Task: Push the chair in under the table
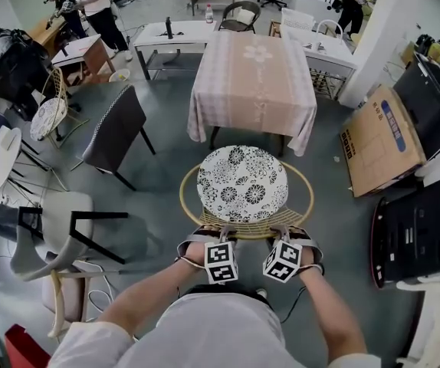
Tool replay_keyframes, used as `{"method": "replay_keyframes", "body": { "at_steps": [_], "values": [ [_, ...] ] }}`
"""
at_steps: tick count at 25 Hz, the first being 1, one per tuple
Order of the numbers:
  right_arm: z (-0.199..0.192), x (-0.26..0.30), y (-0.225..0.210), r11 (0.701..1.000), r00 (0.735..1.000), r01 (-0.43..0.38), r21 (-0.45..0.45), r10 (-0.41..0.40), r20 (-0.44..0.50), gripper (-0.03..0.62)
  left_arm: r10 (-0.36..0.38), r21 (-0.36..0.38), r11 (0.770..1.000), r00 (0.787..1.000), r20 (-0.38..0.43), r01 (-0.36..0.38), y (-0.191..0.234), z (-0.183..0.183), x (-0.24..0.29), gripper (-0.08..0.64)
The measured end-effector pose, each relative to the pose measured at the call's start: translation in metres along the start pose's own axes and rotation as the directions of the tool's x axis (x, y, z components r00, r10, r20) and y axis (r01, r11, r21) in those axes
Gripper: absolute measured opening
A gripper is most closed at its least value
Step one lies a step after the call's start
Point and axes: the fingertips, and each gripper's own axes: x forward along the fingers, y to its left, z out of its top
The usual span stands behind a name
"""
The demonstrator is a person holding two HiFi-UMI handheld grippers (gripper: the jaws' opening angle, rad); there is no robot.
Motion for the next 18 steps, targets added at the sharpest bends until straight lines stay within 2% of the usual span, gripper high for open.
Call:
{"method": "replay_keyframes", "body": {
  "at_steps": [18],
  "values": [
    [0.02, 0.02, -0.039, 0.991, 0.997, 0.049, 0.121, -0.042, -0.064, 0.104, 0.021, -0.04, 0.999, 1.0, -0.003, -0.021, 0.05, -0.015, 0.012, 0.101]
  ]
}}
